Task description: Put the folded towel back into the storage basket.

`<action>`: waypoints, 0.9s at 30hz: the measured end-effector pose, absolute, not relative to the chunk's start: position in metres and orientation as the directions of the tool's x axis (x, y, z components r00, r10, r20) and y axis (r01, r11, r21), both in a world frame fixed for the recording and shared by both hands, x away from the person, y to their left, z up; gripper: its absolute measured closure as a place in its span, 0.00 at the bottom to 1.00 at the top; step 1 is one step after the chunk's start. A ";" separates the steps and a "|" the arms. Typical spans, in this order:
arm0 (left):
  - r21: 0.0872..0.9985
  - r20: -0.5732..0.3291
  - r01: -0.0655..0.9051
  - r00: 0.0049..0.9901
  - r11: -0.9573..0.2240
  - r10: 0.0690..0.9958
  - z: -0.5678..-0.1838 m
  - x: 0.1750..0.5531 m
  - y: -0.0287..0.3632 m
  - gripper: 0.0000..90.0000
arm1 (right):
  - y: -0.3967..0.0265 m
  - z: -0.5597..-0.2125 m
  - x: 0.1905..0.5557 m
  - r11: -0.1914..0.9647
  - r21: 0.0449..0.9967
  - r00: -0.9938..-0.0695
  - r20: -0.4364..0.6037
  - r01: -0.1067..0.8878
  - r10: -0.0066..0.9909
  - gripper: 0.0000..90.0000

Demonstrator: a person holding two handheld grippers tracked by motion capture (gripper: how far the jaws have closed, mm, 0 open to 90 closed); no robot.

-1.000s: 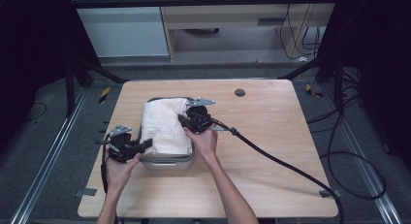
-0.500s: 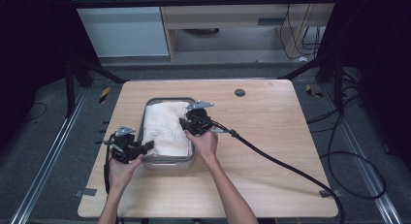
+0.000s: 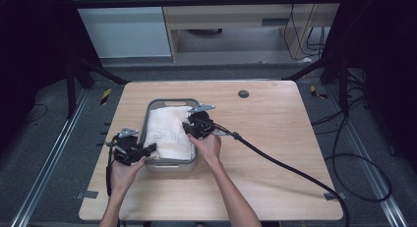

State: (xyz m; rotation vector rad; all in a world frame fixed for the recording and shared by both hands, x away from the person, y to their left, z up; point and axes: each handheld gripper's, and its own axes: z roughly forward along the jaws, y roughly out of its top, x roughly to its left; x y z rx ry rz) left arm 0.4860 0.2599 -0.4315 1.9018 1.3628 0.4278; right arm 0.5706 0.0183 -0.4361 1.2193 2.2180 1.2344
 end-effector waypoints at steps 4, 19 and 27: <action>0.730 -0.143 0.665 0.373 -0.157 0.917 -0.431 0.486 0.260 0.65 | 0.019 -0.439 0.571 0.270 0.812 -0.589 0.109 0.518 0.801 0.68; 0.827 -0.121 0.548 0.395 -0.127 0.911 -0.404 0.471 0.259 0.55 | 0.007 -0.409 0.562 0.281 0.869 -0.617 0.035 0.407 0.786 0.49; 0.895 -0.096 0.432 0.437 -0.115 0.894 -0.386 0.458 0.258 0.47 | -0.011 -0.386 0.549 0.265 0.896 -0.632 0.022 0.355 0.774 0.35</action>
